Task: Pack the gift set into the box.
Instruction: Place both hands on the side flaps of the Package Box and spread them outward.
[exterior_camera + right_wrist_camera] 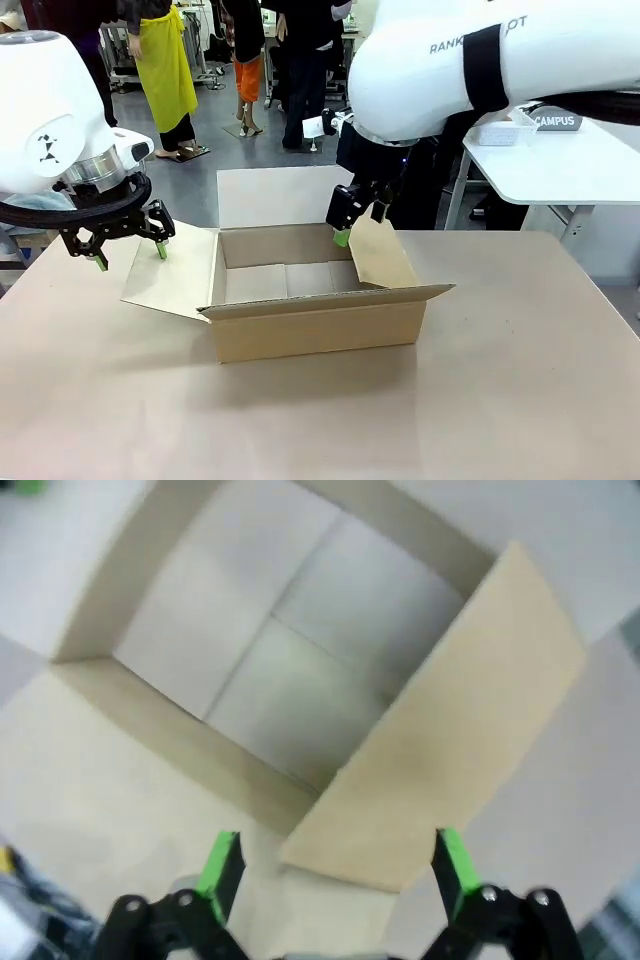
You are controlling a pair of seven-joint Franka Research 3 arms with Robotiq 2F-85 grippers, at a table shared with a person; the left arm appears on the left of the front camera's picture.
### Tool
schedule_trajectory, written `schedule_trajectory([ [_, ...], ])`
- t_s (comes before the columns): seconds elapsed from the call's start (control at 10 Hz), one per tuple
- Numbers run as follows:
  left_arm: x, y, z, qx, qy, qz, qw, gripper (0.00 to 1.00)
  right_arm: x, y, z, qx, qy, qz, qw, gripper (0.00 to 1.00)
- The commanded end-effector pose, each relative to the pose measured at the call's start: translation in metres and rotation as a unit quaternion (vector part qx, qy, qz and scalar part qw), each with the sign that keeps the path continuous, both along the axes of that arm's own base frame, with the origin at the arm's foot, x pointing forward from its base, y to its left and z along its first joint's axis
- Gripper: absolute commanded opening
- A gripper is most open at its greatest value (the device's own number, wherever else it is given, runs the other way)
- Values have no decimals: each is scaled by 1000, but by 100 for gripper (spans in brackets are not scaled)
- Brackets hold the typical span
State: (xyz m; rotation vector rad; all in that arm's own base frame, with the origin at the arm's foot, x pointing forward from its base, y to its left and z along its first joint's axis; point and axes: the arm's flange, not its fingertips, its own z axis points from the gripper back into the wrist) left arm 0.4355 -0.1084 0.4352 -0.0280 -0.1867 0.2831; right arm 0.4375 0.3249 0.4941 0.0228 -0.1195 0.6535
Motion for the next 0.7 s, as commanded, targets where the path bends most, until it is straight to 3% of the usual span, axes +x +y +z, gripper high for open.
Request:
schedule_trajectory([
  [0.0,0,1,1,10,0,8,1000,100,20,77,-5,-35,39,-11,999,100],
  [0.1,0,1,1,10,0,8,1000,100,0,0,0,0,0,0,1000,100],
  [0.2,0,1,1,10,0,8,1000,100,0,0,0,0,0,0,1000,100],
  [0.3,0,1,1,10,0,8,1000,100,1,33,-9,-23,16,-24,999,100],
  [0.5,0,1,1,10,0,8,1000,100,9,75,-24,-29,-76,-53,995,100],
  [0.6,0,1,1,10,0,8,1000,100,14,91,-25,-27,-60,-94,993,100],
])
